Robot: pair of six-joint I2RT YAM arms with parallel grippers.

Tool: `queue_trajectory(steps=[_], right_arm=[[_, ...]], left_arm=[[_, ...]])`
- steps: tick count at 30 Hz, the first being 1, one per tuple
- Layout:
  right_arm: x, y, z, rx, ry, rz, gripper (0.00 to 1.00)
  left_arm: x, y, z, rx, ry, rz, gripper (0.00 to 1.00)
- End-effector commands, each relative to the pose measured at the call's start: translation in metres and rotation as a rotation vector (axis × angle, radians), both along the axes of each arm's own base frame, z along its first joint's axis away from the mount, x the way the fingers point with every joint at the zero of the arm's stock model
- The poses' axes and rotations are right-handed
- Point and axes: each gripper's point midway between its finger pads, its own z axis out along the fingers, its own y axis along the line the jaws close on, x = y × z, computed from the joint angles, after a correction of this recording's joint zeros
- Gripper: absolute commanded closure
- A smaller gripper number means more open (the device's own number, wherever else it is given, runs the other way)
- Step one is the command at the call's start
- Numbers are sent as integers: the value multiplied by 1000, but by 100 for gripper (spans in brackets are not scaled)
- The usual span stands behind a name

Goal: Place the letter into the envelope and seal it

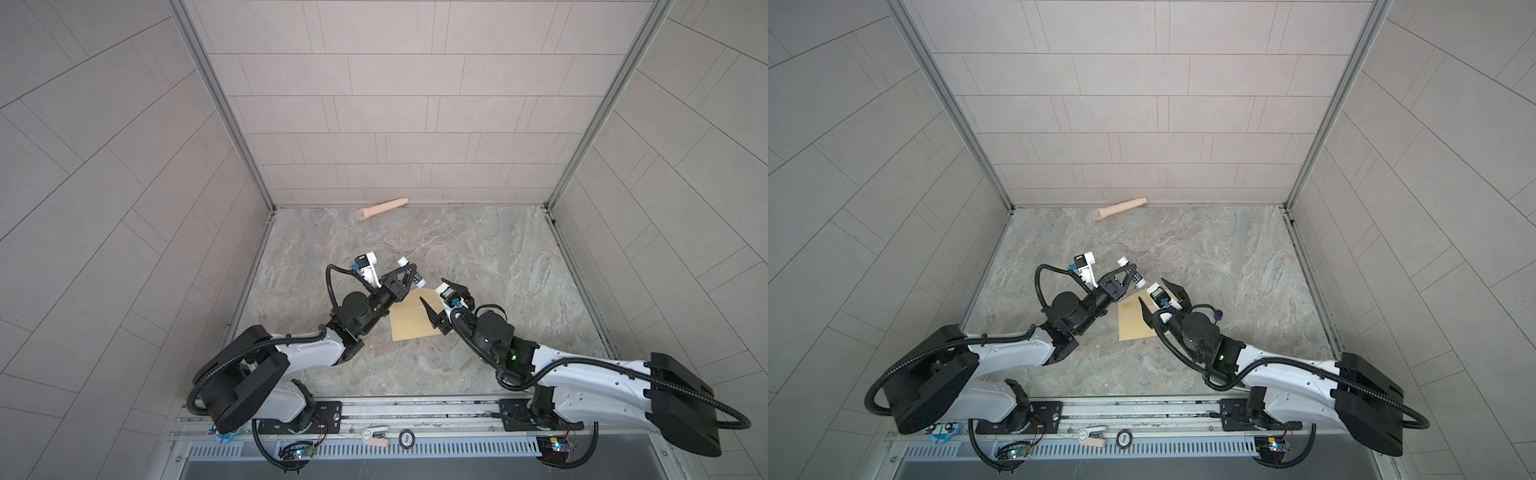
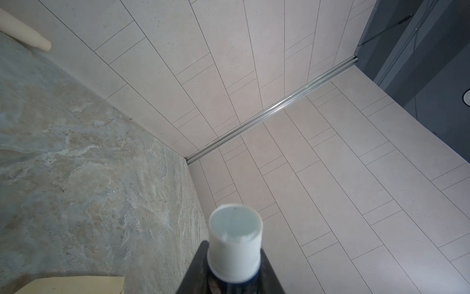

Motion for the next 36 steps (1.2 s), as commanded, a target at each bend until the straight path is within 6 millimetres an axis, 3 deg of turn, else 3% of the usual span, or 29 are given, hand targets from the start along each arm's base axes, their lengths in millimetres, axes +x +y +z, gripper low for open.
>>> queue_trajectory(steps=[1, 14, 21, 25, 28, 30, 36], right_arm=[[1, 7, 22, 60, -44, 27, 32], [13, 19, 27, 71, -27, 90, 45], [17, 17, 33, 117, -1, 122, 61], [10, 25, 47, 129, 25, 199, 80], [2, 31, 57, 166, 76, 260, 85], [-5, 33, 73, 213, 153, 319, 87], [-44, 47, 119, 366, 464, 748, 98]], left_arm=[[-3, 2, 38, -118, -73, -21, 100], [-9, -10, 43, -118, -88, -93, 100], [-11, -16, 47, -124, -94, -127, 100], [-12, -16, 47, -115, -101, -132, 100], [-13, -18, 46, -102, -110, -138, 100], [-12, -16, 42, -97, -103, -128, 100], [-14, -14, 41, -77, -122, -117, 100]])
